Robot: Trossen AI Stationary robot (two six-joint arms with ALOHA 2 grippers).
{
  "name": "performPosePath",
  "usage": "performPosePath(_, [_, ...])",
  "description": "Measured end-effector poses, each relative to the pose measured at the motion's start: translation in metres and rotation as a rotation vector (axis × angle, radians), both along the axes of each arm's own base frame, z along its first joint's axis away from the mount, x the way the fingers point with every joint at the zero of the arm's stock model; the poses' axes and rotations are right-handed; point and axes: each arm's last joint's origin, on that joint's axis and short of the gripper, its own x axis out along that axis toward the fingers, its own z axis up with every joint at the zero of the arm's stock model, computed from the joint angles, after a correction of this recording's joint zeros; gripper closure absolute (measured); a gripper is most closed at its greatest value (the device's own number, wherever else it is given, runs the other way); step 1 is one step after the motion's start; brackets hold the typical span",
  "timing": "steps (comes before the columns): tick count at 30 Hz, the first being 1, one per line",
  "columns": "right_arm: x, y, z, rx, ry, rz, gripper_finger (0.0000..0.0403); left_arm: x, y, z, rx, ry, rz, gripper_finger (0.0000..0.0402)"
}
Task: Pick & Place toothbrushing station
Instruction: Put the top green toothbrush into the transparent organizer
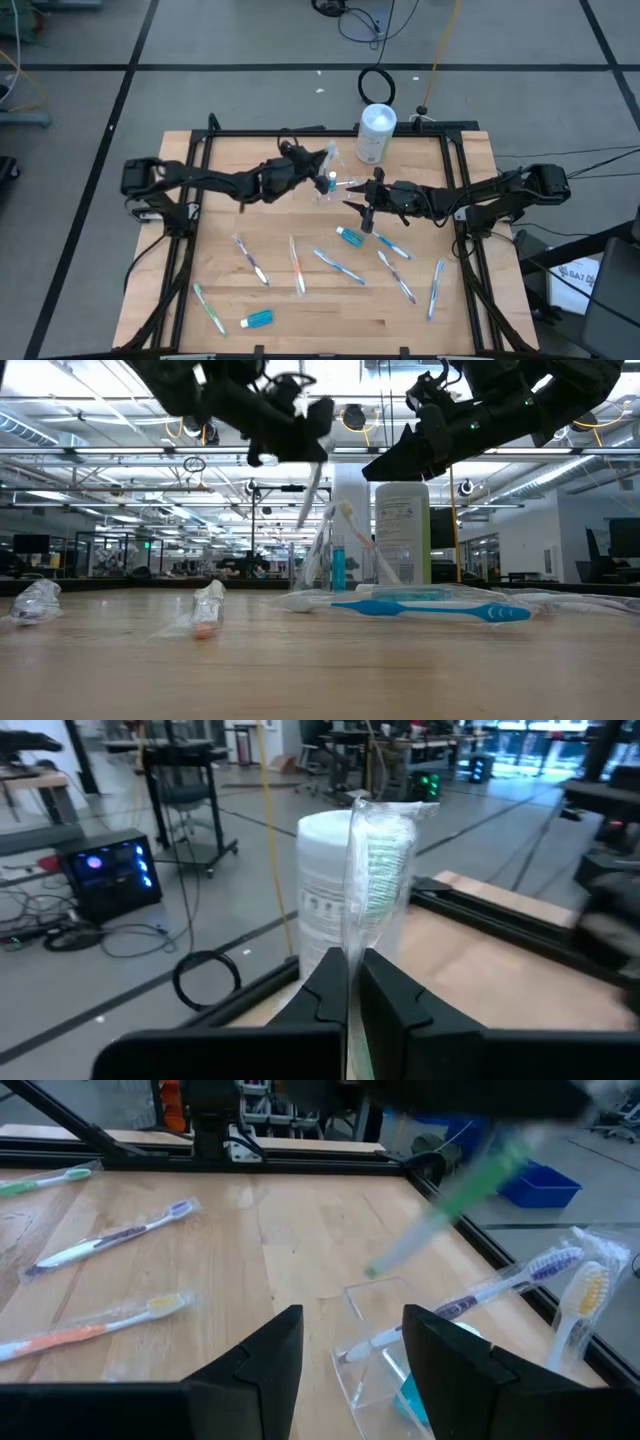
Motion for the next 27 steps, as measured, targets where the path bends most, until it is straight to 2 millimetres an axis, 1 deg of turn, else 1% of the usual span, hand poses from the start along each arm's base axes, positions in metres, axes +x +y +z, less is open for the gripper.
performPosePath(6, [0.0, 0.0, 0.0, 0.0, 0.005, 0.0, 0.0238, 0.014, 0.012, -0.023, 0.03, -0.035, 0.024, 0.0374])
performPosePath(9, [0.0, 0.0, -0.001, 0.0, 0.008, 0.0, 0.0238, 0.018, 0.014, -0.039, 0.008, -0.001, 0.029, 0.0378])
performPosePath(12, [0.0, 0.0, -0.002, 0.001, 0.018, 0.0, 0.0238, 0.021, 0.013, -0.049, 0.009, 0.024, 0.038, 0.0391])
performPosePath(16, [-0.001, 0.0, -0.003, 0.001, 0.03, 0.0, 0.0238, 0.023, 0.009, -0.056, 0.013, 0.051, 0.043, 0.0393])
performPosePath(23, [-0.001, 0.0, -0.004, 0.001, 0.044, 0.0, 0.0238, 0.021, 0.006, -0.062, -0.008, 0.119, 0.049, 0.0351])
performPosePath(27, [-0.001, 0.0, -0.004, 0.001, 0.047, 0.0, 0.0238, 0.017, 0.009, -0.073, -0.077, 0.18, 0.08, 0.0356])
